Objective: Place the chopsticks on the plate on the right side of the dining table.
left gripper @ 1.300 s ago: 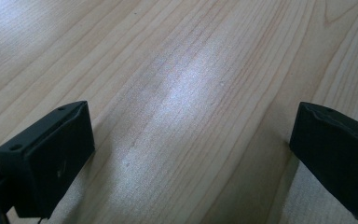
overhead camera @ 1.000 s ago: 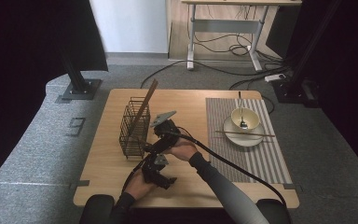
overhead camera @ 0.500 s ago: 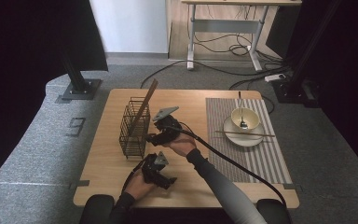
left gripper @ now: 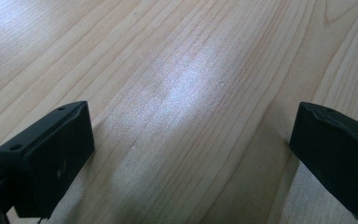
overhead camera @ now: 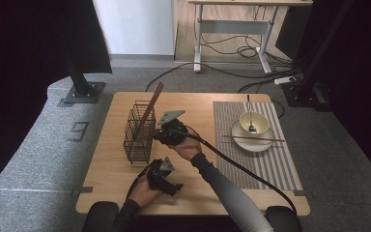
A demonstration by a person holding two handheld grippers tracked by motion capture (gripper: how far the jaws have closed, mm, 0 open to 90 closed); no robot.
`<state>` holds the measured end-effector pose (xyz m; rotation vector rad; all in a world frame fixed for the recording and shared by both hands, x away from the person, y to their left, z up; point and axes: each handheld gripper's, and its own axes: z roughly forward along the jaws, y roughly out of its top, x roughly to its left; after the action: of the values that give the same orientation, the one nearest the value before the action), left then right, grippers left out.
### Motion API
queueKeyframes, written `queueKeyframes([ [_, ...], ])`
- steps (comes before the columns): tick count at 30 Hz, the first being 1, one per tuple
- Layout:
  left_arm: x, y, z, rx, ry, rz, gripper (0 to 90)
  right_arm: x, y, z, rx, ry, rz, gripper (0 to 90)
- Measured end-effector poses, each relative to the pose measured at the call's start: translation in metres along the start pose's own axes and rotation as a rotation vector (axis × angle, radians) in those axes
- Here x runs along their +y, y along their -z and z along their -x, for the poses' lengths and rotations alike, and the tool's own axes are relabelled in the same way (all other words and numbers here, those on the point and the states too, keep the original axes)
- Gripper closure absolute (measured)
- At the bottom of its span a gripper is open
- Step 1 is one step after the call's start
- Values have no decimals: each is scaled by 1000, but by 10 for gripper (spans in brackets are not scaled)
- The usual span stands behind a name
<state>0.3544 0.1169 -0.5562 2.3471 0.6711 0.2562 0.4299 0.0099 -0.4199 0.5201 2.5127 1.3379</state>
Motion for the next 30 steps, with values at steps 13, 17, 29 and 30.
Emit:
queueKeyframes([
  [13, 0, 0, 0, -1, 6, 2, 0, 5, 12, -1, 24, 0, 19, 827],
  [17, 0, 0, 0, -1, 0, -3, 0, 7, 18, -2, 35, 5, 12, 828],
  [29, 0, 1, 0, -1, -2, -8, 0, 16, 45, -5, 43, 14, 9, 828],
  [30, 0, 0, 0, -2, -2, -7, 0, 17, 47, -5, 42, 18, 10, 828],
])
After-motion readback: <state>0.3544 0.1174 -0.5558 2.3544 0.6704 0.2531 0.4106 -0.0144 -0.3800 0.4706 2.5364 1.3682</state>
